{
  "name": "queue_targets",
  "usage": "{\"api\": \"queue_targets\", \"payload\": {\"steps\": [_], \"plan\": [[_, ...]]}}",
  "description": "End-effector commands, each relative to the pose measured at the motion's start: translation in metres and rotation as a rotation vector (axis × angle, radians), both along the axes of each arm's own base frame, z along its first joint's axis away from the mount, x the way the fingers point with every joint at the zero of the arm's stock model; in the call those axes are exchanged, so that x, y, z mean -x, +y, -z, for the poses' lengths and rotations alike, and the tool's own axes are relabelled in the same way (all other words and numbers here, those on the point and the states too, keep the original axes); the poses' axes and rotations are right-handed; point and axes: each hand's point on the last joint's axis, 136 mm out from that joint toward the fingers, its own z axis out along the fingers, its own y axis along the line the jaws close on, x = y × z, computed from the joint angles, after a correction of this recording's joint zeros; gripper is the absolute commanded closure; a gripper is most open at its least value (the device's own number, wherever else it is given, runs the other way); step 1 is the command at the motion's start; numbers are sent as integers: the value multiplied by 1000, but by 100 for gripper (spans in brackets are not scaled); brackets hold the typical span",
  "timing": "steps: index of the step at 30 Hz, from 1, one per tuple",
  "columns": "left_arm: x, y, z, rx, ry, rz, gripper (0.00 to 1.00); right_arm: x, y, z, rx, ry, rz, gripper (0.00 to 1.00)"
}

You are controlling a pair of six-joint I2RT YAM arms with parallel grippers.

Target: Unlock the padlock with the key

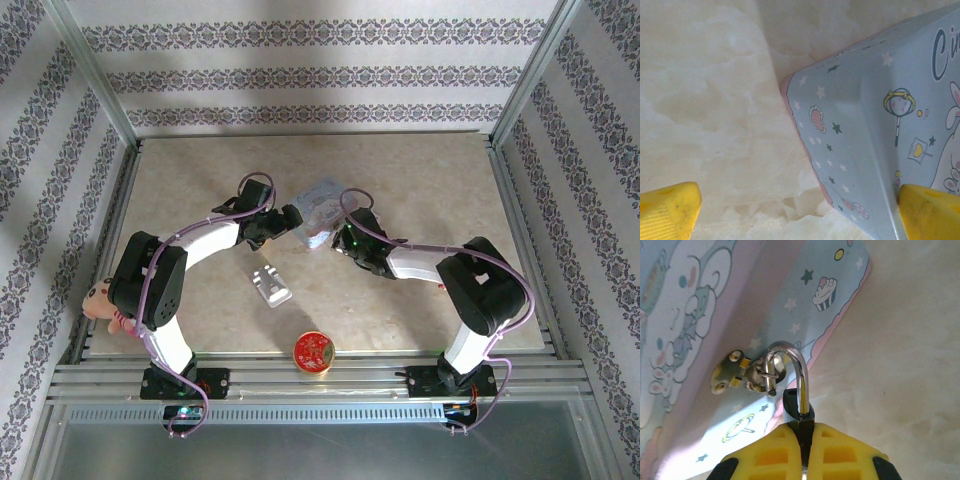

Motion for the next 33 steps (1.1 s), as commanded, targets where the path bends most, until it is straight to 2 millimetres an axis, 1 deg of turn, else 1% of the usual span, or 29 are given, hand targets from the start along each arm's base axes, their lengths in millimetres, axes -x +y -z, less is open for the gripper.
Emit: {"api": "queue_targets", "payload": {"steps": [1,7,13,17,20,23,25,31,33], "plan": [[14,18,19,-47,66,-32,1,-14,-14,-19,-61,-51,112,100],[18,15,24,-28,76,-19,1,-15,-14,-18,-86,-47,141,100],[20,14,27,-19,84,-13,1,-20,-19,-21,-61,-61,157,100],[20,13,29,-19,90,-10,1,-23,-21,-24,-15,-57,138,100],[20,15,28,-29,88,-9,1,-24,-14,-23,-17,-27,63,100],[19,15,27,-31,86,-9,1,-18,-11,-18,72,30,-21,100],[16,15,25,-30,80,-11,1,-12,-14,-11,147,64,-69,100],[11,19,21,-39,73,-16,1,-1,-33,5,398,128,-134,100],[10,20,21,-42,75,-18,1,1,-38,9,449,142,-145,100]]}}
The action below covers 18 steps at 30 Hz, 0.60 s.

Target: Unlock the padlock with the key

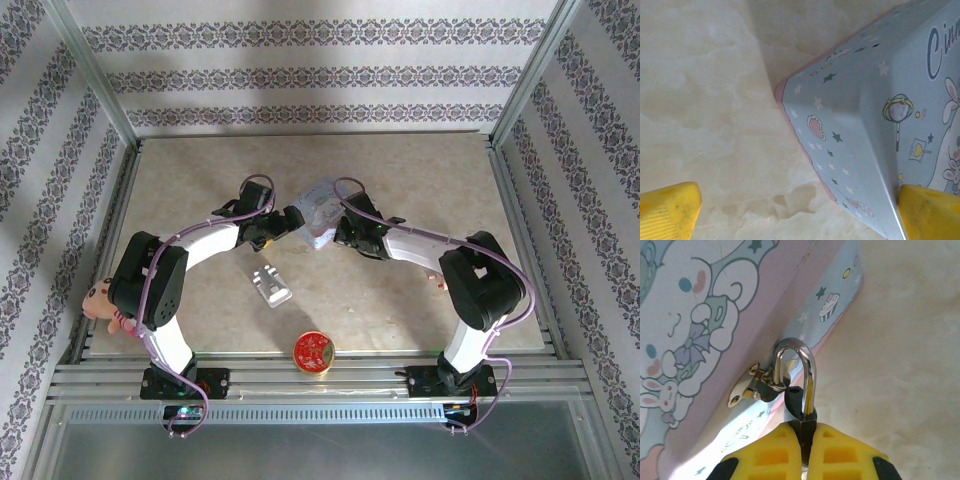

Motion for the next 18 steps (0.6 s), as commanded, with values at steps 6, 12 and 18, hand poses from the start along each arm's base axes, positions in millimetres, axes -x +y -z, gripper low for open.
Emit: {"api": "queue_targets", "payload": {"steps": [6,12,18], "plan": [[9,30,19,-89,87,-47,1,5,-37,10,284,35,-26,100],[9,30,18,-90,84,-45,1,-3,-48,5,432,6,-37,100],[6,27,2,-61,44,-40,1,-2,-38,10,456,12,-75,100]]}}
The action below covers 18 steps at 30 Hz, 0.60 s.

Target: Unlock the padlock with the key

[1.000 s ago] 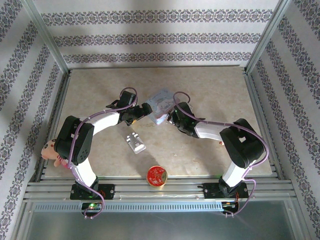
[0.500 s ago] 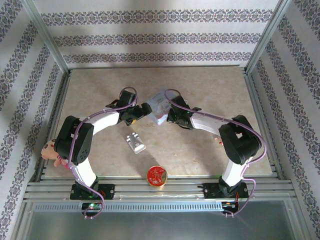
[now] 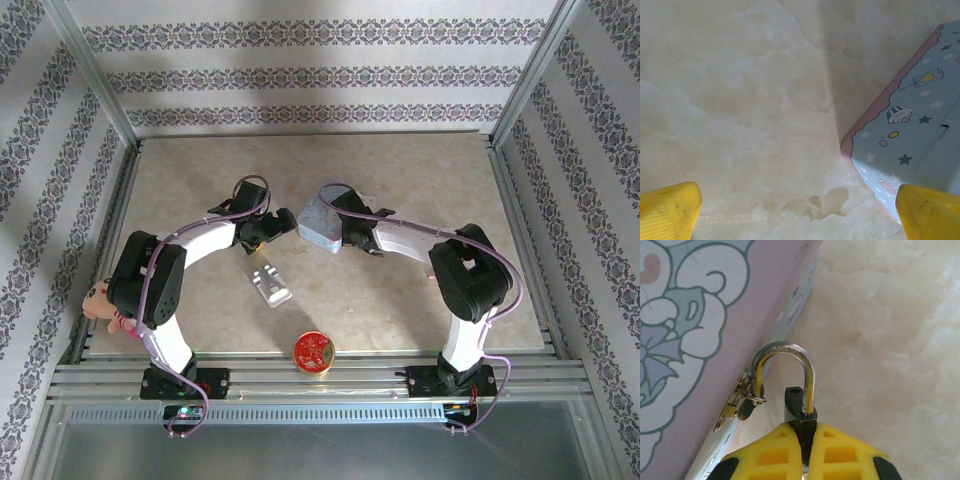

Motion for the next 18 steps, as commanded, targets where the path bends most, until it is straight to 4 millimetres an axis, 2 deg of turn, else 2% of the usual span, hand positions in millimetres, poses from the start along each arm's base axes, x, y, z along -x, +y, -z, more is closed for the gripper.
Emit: {"api": "queue_targets", "payload": {"steps": [1,6,9,12,18], "plan": [[0,5,-15,-1,-30,-3,1,4,0,1,53,13,-26,100],[-6,-5,-63,-57,-187,38,1,9,10,2,-3,13,-32,100],[-7,-17,-77,-184,-226,103,1,9,16,2,-25,9,-37,100],[-9,-28,-73,-284,-208,156,1,9,20,3,-48,12,-40,100],[-7,-35,-50,-392,-140,210,1,9,23,-1,-85,5,-44,100]]}}
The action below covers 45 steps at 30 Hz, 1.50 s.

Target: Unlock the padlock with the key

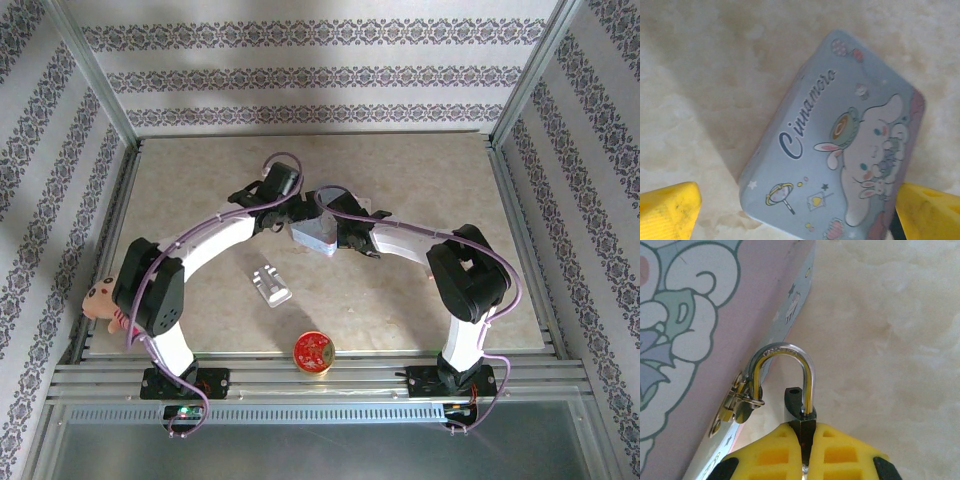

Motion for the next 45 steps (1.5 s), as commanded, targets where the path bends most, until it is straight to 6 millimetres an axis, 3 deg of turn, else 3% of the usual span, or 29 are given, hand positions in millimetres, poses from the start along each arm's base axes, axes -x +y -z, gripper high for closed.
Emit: {"api": "queue_targets", "payload": {"steps": [1,5,12,17,35,37,40,45], "plan": [[16,21,36,-189,105,10,1,4,6,-3,-44,-4,-5,100],[22,31,53,-271,147,9,0,2,0,-4,-30,-14,3,100],[30,47,74,-380,207,17,8,-6,-18,0,-44,-21,69,100],[33,53,83,-414,226,15,10,-14,-13,-6,-152,-31,86,100],[40,52,89,-394,237,29,12,-37,-9,-21,-365,-92,203,100],[39,53,88,-399,234,28,12,-37,-8,-24,-369,-95,196,100],[35,57,84,-413,220,20,23,-31,-11,-31,-373,-106,191,100],[24,68,76,-383,192,-25,30,-14,-19,-45,-384,-113,174,100]]}}
